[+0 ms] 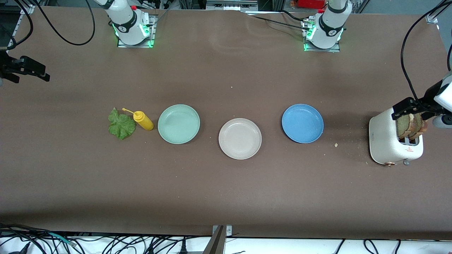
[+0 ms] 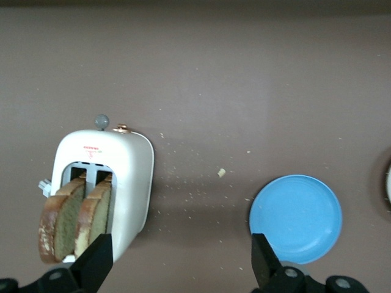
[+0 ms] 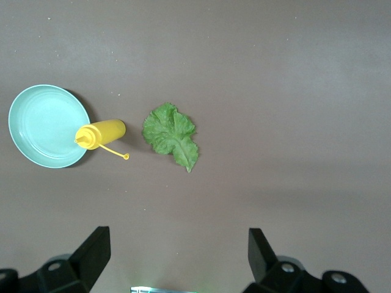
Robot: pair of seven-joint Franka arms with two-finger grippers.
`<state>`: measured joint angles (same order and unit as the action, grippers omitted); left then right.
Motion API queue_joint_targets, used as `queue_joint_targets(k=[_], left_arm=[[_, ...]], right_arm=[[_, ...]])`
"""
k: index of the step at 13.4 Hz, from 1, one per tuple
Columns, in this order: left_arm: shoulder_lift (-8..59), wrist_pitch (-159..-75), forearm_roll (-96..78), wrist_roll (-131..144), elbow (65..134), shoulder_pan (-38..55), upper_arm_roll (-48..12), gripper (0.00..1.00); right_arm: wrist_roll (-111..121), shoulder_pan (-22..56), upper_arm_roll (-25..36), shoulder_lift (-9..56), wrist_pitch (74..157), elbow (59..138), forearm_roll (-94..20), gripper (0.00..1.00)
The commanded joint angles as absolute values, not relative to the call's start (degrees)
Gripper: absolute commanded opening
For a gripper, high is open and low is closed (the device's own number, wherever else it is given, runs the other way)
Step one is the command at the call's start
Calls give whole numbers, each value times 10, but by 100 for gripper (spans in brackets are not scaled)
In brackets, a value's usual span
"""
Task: Make sandwich in beige plate with both arms
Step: 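Move the left gripper down over the toast slices in the toaster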
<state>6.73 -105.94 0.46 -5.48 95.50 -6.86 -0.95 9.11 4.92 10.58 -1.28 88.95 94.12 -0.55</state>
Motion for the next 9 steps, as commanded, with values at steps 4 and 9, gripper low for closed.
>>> queue_joint_targets(k=[4,9], left_arm=[[60,-1172,13,-141,1053,-118,-15,100],[80,-1182,12,-191,1075,-160,-15,100]], right_arm=[[91,52,108,-6,876,924,1,100],[92,52,108,-6,876,924,1,100]])
